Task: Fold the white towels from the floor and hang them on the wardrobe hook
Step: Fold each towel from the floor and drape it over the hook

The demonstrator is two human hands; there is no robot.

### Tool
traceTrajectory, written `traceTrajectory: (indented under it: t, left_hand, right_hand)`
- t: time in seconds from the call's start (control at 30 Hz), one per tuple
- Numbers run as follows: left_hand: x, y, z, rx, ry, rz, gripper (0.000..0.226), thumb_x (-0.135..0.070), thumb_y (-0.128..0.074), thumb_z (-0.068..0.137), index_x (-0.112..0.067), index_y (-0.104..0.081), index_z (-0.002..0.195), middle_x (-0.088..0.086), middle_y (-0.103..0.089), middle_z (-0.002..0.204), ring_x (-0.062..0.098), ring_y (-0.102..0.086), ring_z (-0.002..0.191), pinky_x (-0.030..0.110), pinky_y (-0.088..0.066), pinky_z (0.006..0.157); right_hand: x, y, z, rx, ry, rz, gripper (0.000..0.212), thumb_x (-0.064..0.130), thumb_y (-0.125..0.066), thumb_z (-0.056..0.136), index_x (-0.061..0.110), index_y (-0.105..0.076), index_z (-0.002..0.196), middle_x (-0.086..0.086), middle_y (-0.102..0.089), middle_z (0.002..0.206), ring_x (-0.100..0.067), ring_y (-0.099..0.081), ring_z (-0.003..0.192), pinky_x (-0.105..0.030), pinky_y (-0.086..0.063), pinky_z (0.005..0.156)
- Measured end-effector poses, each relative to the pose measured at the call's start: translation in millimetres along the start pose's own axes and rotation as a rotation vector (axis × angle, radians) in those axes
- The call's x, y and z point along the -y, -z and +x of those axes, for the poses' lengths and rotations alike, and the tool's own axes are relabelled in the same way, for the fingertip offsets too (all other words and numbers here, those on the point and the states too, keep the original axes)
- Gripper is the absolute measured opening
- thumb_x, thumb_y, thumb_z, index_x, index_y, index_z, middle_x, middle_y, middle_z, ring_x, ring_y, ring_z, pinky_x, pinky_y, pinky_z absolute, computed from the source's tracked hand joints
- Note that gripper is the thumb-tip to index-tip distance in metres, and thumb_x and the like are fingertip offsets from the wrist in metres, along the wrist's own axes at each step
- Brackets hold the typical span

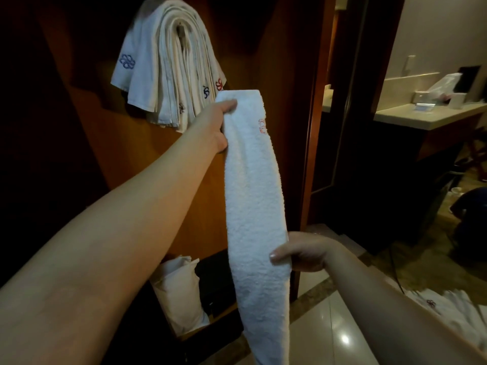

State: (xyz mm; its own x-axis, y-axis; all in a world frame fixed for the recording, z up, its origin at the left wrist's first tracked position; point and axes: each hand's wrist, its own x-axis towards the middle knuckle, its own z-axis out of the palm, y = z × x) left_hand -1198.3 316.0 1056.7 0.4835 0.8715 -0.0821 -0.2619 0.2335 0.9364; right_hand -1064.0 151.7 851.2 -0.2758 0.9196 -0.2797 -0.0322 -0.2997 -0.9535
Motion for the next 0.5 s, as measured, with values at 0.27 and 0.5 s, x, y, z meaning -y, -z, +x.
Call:
traceTrajectory:
  t: [0.27,0.5]
  left_hand:
    - [19,15,27,-0.154,0.088,0.059,0.042,-0.021,-0.076,0.087,-0.010,-0.055,0.122,0.014,-0.069,0.109,0.033,-0.068,0.097,0.055,-0.055,0.092]
    - [62,52,41,-0.041,0.246,0.185,0.064,-0.054,-0.048,0.100,-0.002,-0.050,0.137,0.023,-0.069,0.121,0.036,-0.068,0.110,0.048,-0.054,0.095]
  right_hand:
    - [13,-9,-14,0.063,0.025,0.088,0.070,0.042,-0.091,0.070,0.013,-0.065,0.127,-0.007,-0.069,0.131,-0.024,-0.061,0.128,-0.039,-0.046,0.110]
    - [47,-4,-19,0.035,0.063,0.196,0.060,0.043,-0.094,0.067,0.011,-0.078,0.115,-0.011,-0.070,0.128,-0.027,-0.064,0.124,-0.040,-0.053,0.101]
